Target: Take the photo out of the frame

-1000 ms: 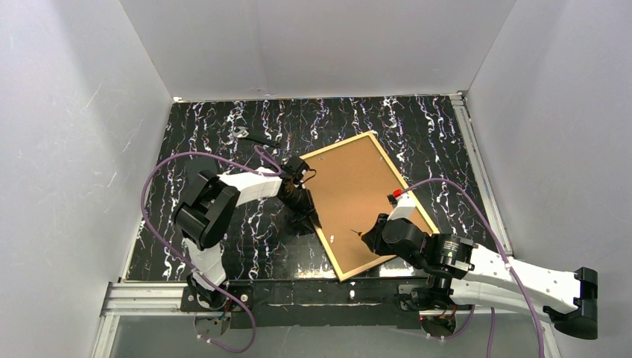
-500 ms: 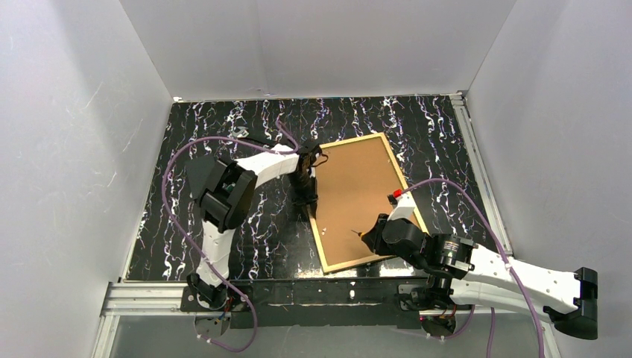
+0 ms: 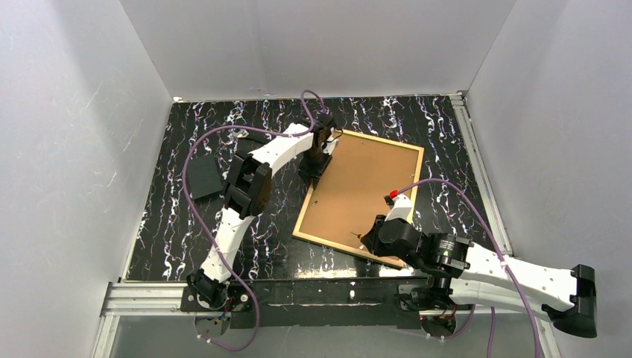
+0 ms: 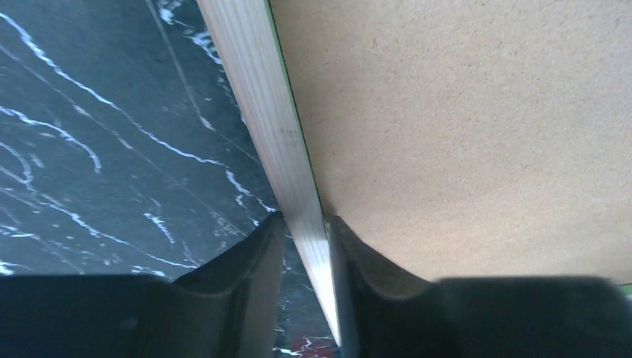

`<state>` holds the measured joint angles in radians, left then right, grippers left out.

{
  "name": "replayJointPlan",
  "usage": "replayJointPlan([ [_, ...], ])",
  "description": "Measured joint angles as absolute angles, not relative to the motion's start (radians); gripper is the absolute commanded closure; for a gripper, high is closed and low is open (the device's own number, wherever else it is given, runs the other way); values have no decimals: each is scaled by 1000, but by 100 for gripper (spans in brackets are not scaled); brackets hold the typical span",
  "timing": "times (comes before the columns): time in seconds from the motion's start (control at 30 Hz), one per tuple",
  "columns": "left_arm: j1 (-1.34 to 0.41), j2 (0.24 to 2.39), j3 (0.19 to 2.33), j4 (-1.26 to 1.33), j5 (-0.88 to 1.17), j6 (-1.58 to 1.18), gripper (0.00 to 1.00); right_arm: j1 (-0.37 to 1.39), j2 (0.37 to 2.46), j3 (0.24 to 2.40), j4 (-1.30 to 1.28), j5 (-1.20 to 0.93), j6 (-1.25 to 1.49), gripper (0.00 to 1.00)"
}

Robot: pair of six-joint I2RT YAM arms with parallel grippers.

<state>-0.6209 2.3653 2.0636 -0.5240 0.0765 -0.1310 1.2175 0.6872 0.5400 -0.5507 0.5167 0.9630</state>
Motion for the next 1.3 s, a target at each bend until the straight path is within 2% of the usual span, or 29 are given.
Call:
replayJointPlan([
  [0.1,-609,2385,2122,-566,59,-108,43,1217,706,540,-551,516,962,99],
  [0.2,-586,2375,2136,-599,60,-129,32,1217,722,541,-551,517,960,99],
  [0.27,-566,2359,2124,-613,71,-164,29,1217,731,545,-551,517,957,99],
  [0.37,-541,2280,2028,-605,102,-239,23,1217,740,554,-550,517,951,99],
  [0.57,-511,1972,1703,-552,199,-461,7,1217,749,556,-546,514,945,99],
  [0.73,-492,1771,1448,-411,322,-725,7,1217,747,556,-542,513,944,99],
  [0.8,-487,1711,1300,-296,358,-862,2,1217,743,556,-539,513,943,99],
  [0.97,-514,1639,920,4,366,-1207,2,1218,728,556,-528,513,944,99],
  [1.17,-605,1605,841,170,321,-1400,4,1218,701,554,-527,509,946,99],
  [1.3,-645,1592,807,232,296,-1505,16,1218,677,546,-524,510,947,99],
])
